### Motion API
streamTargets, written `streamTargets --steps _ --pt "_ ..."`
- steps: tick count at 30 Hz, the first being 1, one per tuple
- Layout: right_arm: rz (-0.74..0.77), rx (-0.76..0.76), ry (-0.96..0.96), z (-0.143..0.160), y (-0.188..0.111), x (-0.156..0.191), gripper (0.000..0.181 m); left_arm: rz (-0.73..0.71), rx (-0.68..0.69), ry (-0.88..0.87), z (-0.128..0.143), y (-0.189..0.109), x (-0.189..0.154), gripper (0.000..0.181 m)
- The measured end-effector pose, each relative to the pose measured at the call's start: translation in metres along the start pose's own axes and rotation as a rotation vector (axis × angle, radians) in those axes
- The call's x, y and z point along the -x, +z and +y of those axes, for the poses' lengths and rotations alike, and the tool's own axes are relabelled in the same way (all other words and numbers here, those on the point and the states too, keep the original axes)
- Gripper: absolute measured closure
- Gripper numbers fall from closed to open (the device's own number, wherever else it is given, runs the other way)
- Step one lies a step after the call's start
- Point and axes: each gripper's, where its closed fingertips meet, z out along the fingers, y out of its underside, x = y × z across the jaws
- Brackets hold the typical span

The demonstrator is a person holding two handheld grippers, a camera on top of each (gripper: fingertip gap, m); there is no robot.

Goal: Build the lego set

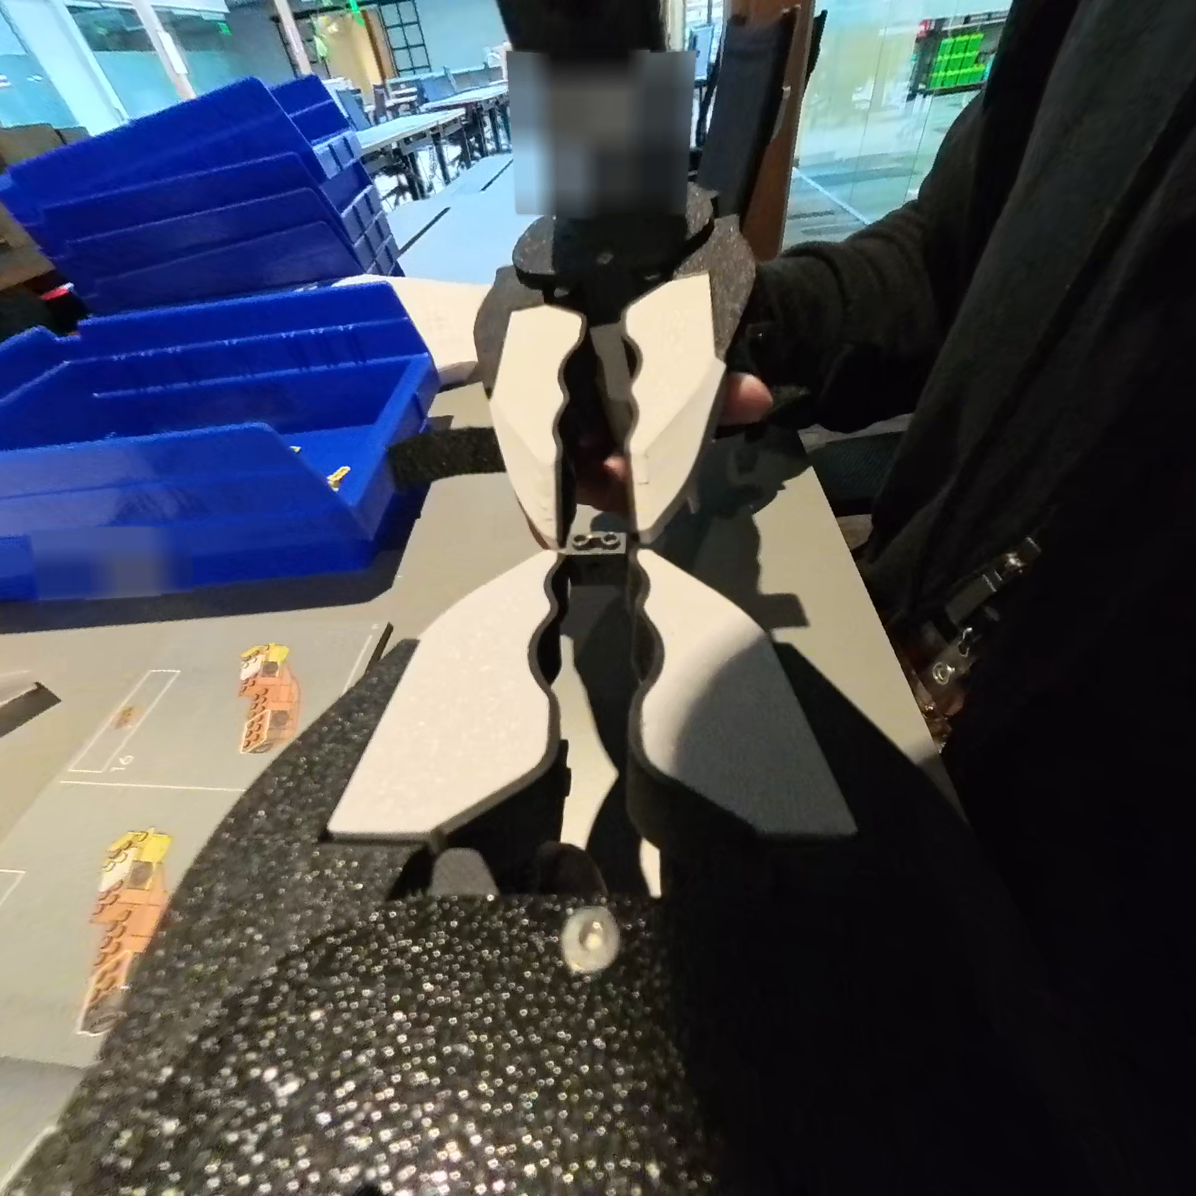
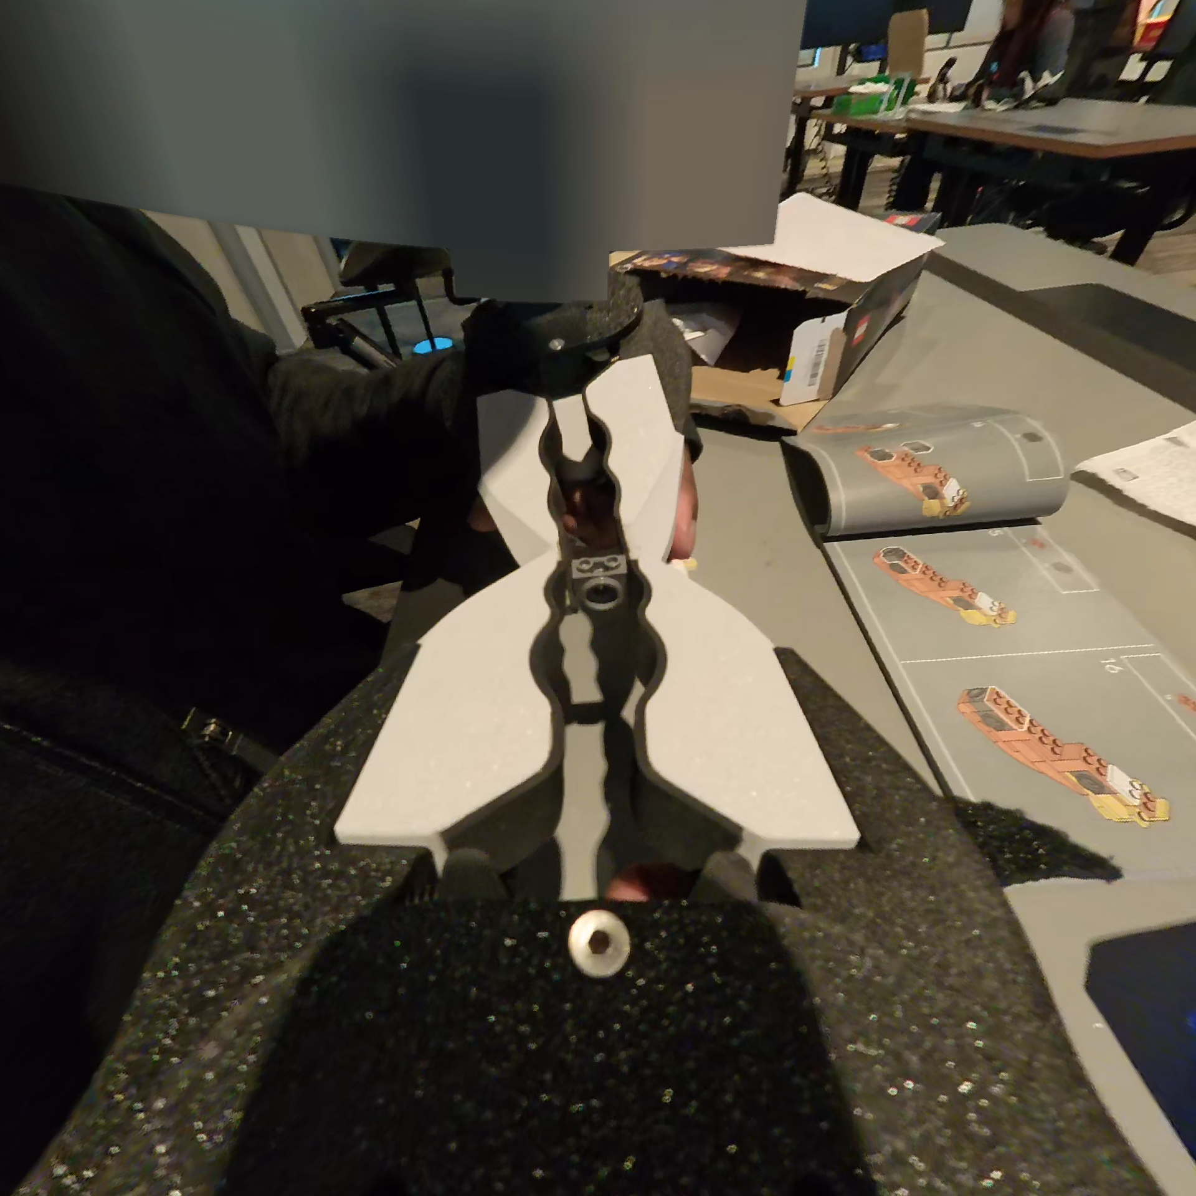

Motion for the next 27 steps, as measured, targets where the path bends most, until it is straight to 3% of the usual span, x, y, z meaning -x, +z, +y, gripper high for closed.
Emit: streamTargets --steps 13,17,27 --pt "0.012 -0.024 -0.013 -0.001 -0.003 0.001 0.166 0.009 0.003 -0.015 -0.002 0.002 -0.002 0.165" --pt "0.01 -0.073 0.033 -0.003 -0.006 -0.001 0.166 0.004 0.066 -0.026 0.012 0.002 -0.003 0.152" --pt "-0.036 -0.126 0.131 -0.006 -0.007 -0.003 0.166 -0.013 0.007 -0.04 0.003 0.005 0.0 0.161"
